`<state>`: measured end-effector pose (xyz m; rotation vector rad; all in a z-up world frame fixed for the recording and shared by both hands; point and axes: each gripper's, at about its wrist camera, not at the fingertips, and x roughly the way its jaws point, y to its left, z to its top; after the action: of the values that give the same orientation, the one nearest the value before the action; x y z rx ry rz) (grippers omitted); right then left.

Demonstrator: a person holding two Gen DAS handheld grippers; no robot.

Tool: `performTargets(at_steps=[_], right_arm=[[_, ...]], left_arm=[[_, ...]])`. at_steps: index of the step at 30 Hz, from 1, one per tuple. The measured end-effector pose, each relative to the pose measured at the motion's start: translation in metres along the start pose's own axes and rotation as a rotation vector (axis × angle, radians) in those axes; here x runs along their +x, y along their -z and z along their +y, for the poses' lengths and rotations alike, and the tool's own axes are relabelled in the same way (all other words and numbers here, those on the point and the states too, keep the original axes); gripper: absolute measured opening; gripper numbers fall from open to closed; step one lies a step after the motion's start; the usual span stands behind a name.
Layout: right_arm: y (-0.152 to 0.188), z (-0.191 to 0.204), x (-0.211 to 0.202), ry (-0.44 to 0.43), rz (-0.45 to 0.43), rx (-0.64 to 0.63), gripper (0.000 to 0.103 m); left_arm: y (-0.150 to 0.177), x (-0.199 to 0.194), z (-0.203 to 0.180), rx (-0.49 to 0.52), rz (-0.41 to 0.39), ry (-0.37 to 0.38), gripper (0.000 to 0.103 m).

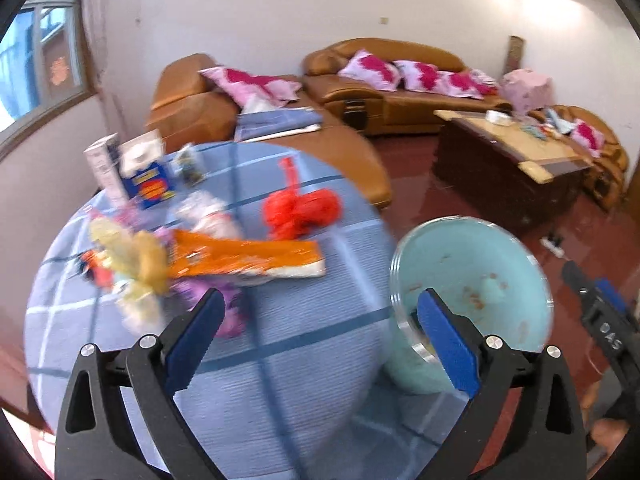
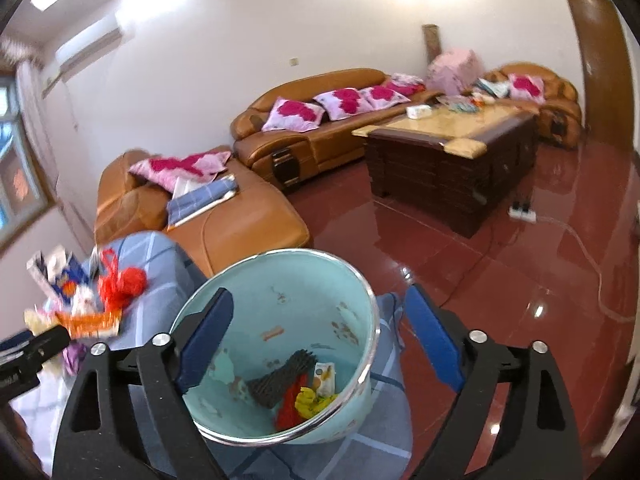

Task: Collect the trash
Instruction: 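Move both open tools back over the table toward the remaining trash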

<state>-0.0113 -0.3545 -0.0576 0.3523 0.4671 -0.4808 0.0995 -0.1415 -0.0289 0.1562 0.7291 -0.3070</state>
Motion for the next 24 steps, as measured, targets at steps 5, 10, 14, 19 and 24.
performTargets(at_steps=[5, 10, 14, 19, 24], right_arm=[[0.009, 0.023, -0.015, 0.037, -0.104, -0.068, 0.088], [0.012, 0.036, -0.014, -0.001, -0.074, -0.094, 0.089], [0.014, 0.057, -0.011, -0.043, -0.039, -0.144, 0.089], [0.018, 0.092, -0.009, -0.083, -0.022, -0.212, 0.089], [0.022, 0.13, 0.003, -0.138, 0.016, -0.266, 0.084]], left_arm=[[0.01, 0.002, 0.03, -0.037, 0.02, -0.064, 0.095], [0.021, -0.002, 0.055, -0.063, 0.021, -0.101, 0.095], [0.031, -0.001, 0.082, -0.102, 0.033, -0.095, 0.095], [0.043, 0.0, 0.12, -0.169, 0.045, -0.129, 0.095], [0.048, 0.001, 0.154, -0.218, 0.038, -0.202, 0.094]])
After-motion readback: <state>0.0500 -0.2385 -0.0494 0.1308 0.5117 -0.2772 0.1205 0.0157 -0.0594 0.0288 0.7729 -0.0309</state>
